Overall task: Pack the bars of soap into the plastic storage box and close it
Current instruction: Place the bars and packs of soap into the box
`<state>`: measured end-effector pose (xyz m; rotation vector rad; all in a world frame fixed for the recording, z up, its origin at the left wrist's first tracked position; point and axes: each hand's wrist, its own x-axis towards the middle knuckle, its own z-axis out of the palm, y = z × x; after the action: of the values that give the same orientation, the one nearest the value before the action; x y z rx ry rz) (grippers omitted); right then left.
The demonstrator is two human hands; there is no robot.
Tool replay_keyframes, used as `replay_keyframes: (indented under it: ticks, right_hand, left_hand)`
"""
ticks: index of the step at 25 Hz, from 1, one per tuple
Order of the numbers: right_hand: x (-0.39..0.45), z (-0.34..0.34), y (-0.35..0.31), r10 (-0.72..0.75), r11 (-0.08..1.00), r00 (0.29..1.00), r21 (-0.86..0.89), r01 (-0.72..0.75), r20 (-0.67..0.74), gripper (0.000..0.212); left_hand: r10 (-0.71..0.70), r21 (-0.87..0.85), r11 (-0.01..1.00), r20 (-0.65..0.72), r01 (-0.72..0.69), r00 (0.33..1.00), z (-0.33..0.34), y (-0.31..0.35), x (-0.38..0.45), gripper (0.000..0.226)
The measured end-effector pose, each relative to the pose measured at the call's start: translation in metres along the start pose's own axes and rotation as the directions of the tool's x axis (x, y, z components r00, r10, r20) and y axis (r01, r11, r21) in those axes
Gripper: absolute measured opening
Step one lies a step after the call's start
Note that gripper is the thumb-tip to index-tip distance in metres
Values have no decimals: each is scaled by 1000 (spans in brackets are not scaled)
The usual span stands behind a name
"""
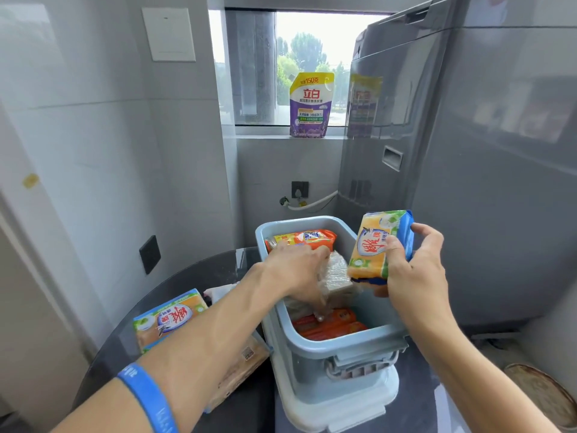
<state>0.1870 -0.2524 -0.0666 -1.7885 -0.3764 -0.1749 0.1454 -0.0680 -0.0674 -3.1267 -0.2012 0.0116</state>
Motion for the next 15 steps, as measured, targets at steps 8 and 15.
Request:
replay_keyframes:
  ticks: [8,15]
  right_hand:
    - [3,-3,1,51,992,999,112,-52,9,26]
    - [5,-3,5,56,975,998,213,-61,30,25]
  left_hand:
    - [-35,-254,966,67,51,997,-15,-11,-4,67]
    - [4,-369,929,50,14,999,-17,-16,-1,36]
